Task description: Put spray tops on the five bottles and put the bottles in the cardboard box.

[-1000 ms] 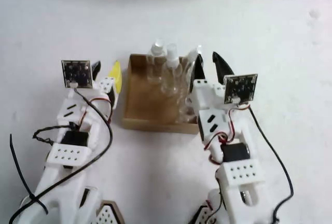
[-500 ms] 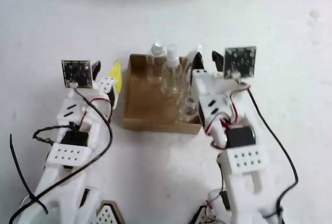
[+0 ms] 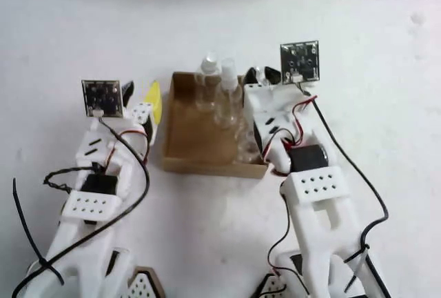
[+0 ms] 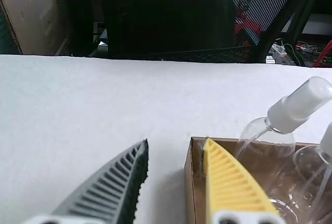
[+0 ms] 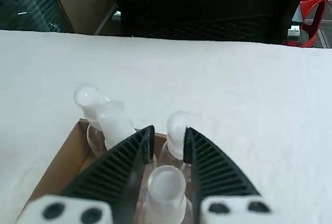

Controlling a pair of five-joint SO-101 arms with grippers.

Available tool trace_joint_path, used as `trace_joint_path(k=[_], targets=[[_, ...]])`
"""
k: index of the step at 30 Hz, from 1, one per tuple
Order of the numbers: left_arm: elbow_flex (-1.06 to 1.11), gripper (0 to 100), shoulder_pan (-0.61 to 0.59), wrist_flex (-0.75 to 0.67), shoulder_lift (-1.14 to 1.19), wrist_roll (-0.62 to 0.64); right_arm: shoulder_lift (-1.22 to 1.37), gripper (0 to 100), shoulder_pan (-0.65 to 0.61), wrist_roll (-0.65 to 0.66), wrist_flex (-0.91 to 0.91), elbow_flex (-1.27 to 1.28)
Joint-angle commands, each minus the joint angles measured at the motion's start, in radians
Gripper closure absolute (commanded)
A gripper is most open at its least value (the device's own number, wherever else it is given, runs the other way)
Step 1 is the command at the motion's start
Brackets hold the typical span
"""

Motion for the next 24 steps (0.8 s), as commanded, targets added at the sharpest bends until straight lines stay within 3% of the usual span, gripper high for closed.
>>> trace_joint_path(k=[1, 24], targets=[[-0.009, 84, 0.004, -0.026, -0.03, -0.014, 0.001, 97.3, 0.031, -0.011, 0.008, -0.041], [-0.009, 84, 0.004, -0.026, -0.03, -0.014, 0.001, 98.2, -0.022, -0.003, 0.048, -0.049]])
